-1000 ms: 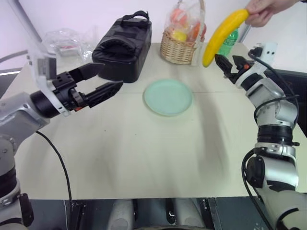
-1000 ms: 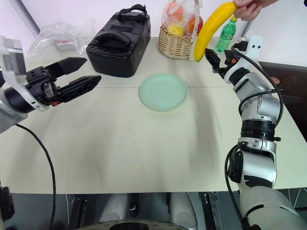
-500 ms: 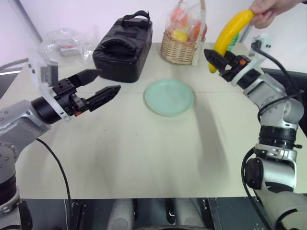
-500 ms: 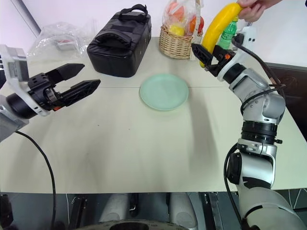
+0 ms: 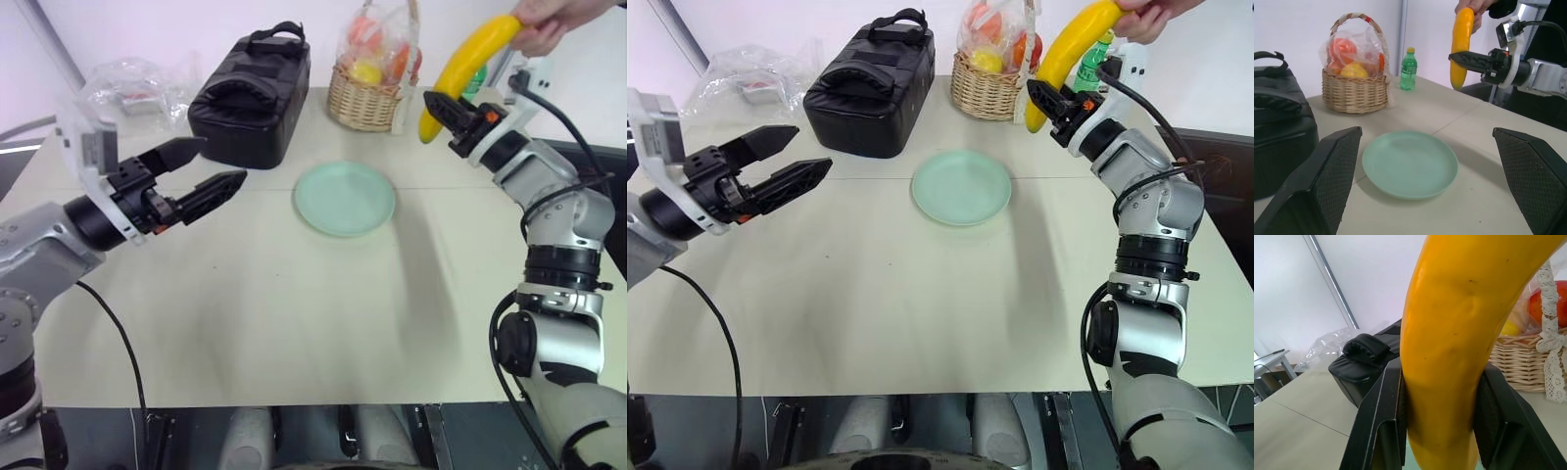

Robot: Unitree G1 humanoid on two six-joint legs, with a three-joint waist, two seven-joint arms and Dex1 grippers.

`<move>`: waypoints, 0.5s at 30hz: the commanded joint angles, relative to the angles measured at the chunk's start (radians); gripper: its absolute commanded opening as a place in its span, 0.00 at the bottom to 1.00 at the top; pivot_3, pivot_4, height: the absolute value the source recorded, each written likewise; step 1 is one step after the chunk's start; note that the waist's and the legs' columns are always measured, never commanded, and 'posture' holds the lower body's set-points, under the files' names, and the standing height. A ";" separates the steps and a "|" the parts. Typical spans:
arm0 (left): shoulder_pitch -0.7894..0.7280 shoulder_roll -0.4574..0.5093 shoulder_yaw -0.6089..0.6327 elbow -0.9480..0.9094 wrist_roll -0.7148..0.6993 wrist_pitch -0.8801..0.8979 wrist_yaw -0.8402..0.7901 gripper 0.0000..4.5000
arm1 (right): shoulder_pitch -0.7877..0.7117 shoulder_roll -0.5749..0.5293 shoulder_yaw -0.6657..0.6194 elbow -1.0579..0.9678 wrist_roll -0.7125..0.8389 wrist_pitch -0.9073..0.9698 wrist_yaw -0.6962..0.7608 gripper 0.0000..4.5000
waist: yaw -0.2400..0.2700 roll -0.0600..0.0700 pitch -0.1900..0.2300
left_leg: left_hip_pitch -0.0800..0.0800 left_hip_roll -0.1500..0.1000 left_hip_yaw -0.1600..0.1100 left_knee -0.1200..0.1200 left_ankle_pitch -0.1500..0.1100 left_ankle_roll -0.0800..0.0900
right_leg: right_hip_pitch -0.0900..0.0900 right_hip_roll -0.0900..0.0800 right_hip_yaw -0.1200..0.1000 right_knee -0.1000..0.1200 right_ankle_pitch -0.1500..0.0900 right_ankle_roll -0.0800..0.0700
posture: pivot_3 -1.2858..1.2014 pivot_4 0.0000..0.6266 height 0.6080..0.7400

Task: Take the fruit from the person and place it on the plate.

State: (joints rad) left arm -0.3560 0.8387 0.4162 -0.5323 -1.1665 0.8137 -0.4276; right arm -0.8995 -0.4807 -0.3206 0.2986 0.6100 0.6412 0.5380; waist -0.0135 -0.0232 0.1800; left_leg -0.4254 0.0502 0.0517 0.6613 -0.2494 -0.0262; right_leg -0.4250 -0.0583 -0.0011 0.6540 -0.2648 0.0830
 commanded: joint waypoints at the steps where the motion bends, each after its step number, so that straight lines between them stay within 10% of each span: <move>1: 0.007 0.011 0.034 -0.034 0.006 -0.024 0.005 1.00 | -0.037 -0.005 0.019 -0.022 0.002 -0.001 0.028 0.25 | 0.000 0.000 0.000 | 0.000 0.000 0.000 0.000 0.000 0.000 | 0.000 0.000 0.000 0.000 0.000 0.000 | 0.52 0.24 1.00; 15: 0.189 0.014 -0.037 -0.061 0.231 -0.071 -0.076 1.00 | -0.116 -0.040 0.493 0.333 -0.421 -0.305 0.371 0.25 | 0.000 0.000 0.000 | -0.001 0.000 0.001 0.000 0.000 0.000 | -0.001 0.000 0.000 -0.001 0.000 0.000 | 0.52 0.24 1.00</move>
State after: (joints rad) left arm -0.1709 0.8552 0.3673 -0.5498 -0.9512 0.7704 -0.4979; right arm -0.9689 -0.5249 0.1696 0.6059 0.2243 0.4067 0.8864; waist -0.0139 -0.0227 0.1804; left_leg -0.4261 0.0500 0.0525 0.6610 -0.2495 -0.0262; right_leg -0.4263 -0.0586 -0.0010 0.6533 -0.2649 0.0828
